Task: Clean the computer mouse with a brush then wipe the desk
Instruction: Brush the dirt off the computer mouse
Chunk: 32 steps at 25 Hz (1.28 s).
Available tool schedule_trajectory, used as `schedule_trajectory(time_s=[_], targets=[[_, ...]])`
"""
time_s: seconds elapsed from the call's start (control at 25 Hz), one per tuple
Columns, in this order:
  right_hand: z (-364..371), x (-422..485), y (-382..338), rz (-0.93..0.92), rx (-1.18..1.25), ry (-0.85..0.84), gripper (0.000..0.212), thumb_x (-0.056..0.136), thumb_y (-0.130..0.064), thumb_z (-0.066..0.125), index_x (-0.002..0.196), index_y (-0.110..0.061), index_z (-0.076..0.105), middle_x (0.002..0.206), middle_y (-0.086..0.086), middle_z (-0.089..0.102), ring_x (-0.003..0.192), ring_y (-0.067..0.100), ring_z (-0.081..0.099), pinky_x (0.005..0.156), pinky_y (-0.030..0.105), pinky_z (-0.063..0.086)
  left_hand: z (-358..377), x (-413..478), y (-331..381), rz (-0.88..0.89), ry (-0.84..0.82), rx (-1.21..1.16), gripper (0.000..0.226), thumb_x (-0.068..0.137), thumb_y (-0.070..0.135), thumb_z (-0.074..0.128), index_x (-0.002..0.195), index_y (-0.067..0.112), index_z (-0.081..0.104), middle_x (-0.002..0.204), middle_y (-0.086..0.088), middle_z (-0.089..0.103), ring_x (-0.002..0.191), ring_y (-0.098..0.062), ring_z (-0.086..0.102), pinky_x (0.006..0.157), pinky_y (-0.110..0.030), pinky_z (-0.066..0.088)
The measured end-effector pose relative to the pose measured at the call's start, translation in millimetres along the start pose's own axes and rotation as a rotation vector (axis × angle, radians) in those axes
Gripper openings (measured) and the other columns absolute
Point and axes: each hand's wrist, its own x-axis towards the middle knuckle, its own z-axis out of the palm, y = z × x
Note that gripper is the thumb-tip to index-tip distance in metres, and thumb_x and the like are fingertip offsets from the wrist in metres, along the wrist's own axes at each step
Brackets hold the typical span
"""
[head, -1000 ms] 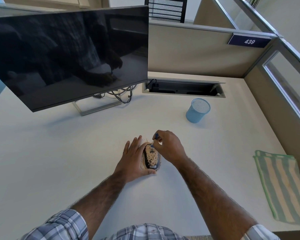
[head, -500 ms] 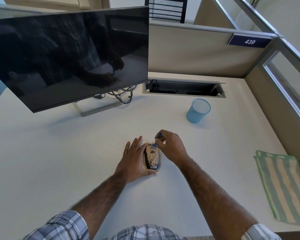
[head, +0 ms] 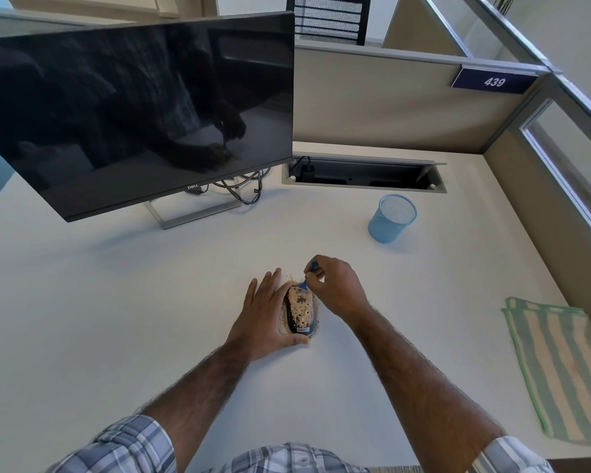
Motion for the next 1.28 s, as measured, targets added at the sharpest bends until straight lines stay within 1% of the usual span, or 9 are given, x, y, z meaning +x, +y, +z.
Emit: schedule_trajectory(time_s=[0.28, 0.36, 0.52, 0.76, 0.92, 1.08, 1.28], targets=[[-1.1, 2.0, 0.2, -0.001, -0.021, 0.011, 0.012, 0.092, -0.021, 0.058, 0.096, -0.023, 0.068, 0.089, -0.004, 0.070, 0.085, 0.015, 0.063, 0.076, 0.040, 0.056, 1.3, 0.2, -0.4, 0.006, 0.010, -0.004, 0.127, 0.063, 0.097, 0.054, 0.159, 0.024, 0.017, 0.172, -0.001, -0.006, 0.158, -0.015, -0.014, 0.128, -0.045, -0.007], [-1.0, 1.8, -0.3, -0.005, -0.018, -0.011, 0.011, 0.091, -0.021, 0.059, 0.095, -0.023, 0.068, 0.089, -0.004, 0.071, 0.084, 0.015, 0.064, 0.076, 0.040, 0.057, 2.0, 0.4, -1.7, 0.004, 0.011, -0.001, 0.127, 0.063, 0.099, 0.052, 0.159, 0.024, 0.016, 0.172, -0.001, -0.006, 0.157, -0.015, -0.015, 0.127, -0.045, -0.007], [-0.8, 2.3, -0.9, -0.013, -0.006, 0.005, 0.011, 0.091, -0.020, 0.058, 0.094, -0.023, 0.068, 0.088, -0.004, 0.071, 0.083, 0.014, 0.064, 0.075, 0.040, 0.057, 2.2, 0.6, -1.5, 0.003, 0.014, -0.006, 0.128, 0.062, 0.100, 0.050, 0.159, 0.024, 0.015, 0.172, 0.001, -0.008, 0.157, -0.014, -0.015, 0.127, -0.043, -0.009], [-1.6, 2.7, -1.1, 0.002, -0.008, 0.004, 0.011, 0.090, -0.020, 0.057, 0.093, -0.022, 0.068, 0.085, -0.003, 0.070, 0.081, 0.016, 0.064, 0.072, 0.041, 0.057, 1.9, 0.7, -1.5, 0.003, 0.014, -0.004, 0.127, 0.062, 0.099, 0.052, 0.159, 0.025, 0.015, 0.172, 0.000, -0.008, 0.157, -0.015, -0.015, 0.126, -0.040, -0.014], [-2.3, 1.4, 0.3, 0.003, -0.013, 0.017, 0.011, 0.091, -0.020, 0.057, 0.093, -0.022, 0.068, 0.086, -0.003, 0.071, 0.081, 0.016, 0.065, 0.073, 0.041, 0.057, 1.7, 0.8, -0.7, 0.004, 0.015, 0.000, 0.127, 0.063, 0.098, 0.054, 0.158, 0.024, 0.017, 0.172, -0.001, -0.006, 0.158, -0.015, -0.014, 0.126, -0.041, -0.012], [-2.8, 0.3, 0.3, 0.003, -0.028, 0.023, 0.010, 0.090, -0.020, 0.058, 0.093, -0.021, 0.068, 0.086, -0.002, 0.070, 0.081, 0.017, 0.063, 0.073, 0.041, 0.056, 1.7, 0.2, -0.9, 0.001, 0.020, -0.003, 0.126, 0.062, 0.097, 0.057, 0.158, 0.025, 0.016, 0.172, 0.000, -0.006, 0.157, -0.014, -0.015, 0.125, -0.038, -0.014], [-2.6, 1.3, -0.2, -0.003, -0.032, 0.015, 0.011, 0.091, -0.019, 0.058, 0.094, -0.021, 0.068, 0.086, -0.002, 0.070, 0.082, 0.017, 0.063, 0.074, 0.042, 0.056, 1.0, 0.4, -0.4, -0.001, 0.011, 0.005, 0.127, 0.063, 0.097, 0.056, 0.159, 0.024, 0.016, 0.172, 0.000, -0.007, 0.158, -0.015, -0.014, 0.127, -0.041, -0.010]])
